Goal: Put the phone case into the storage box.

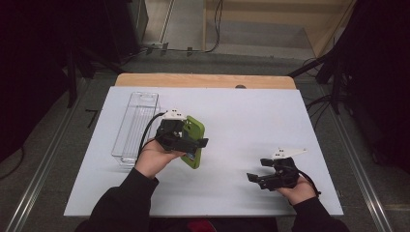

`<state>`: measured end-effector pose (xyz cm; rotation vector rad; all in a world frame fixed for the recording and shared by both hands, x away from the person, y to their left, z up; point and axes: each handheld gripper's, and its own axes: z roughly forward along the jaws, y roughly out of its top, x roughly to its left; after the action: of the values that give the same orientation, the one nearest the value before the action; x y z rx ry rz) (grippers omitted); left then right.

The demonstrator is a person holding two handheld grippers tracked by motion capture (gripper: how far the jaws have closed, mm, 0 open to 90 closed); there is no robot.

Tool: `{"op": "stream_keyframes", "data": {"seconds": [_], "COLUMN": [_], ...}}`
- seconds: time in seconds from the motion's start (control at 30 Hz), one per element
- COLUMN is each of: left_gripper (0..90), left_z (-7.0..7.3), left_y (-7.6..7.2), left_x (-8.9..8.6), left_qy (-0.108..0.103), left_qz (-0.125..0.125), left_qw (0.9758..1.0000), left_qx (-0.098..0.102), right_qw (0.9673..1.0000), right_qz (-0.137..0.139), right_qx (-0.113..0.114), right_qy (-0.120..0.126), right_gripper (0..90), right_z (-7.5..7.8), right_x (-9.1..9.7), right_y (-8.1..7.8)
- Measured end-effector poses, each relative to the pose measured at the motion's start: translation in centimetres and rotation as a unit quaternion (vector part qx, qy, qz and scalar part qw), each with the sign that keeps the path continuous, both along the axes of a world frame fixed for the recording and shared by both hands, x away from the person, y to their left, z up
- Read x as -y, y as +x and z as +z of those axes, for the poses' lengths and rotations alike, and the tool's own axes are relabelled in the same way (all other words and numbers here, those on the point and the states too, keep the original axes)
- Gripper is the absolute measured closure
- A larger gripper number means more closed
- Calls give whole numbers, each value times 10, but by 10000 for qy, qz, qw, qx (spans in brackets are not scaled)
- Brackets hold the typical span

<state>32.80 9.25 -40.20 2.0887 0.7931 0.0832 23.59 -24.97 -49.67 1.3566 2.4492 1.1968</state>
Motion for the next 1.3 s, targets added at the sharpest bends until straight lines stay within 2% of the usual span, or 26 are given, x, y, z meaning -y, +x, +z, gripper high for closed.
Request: {"op": "stream_keyframes", "data": {"seconds": [0.63, 0.8, 0.97, 1.3], "left_gripper": [160, 159, 160, 160], "left_z": [22, 30, 35, 45], "left_y": [-1, -1, 0, 2], "left_x": [-16, -21, -27, -37], "left_qy": [-16, -78, -122, -176], "left_qz": [-7, 36, 102, 202], "left_qw": [10000, 10000, 9999, 9996], "left_qx": [-3, 45, -35, -20], "right_qw": [10000, 10000, 10000, 10000], "right_qz": [67, 66, 66, 12], "right_qx": [-27, -14, 28, -23], "right_qy": [17, 16, 24, 93], "right_gripper": [136, 136, 136, 136], "right_z": [0, 0, 1, 2], "right_x": [-2, -2, -2, -2], "right_y": [0, 0, 0, 0]}}
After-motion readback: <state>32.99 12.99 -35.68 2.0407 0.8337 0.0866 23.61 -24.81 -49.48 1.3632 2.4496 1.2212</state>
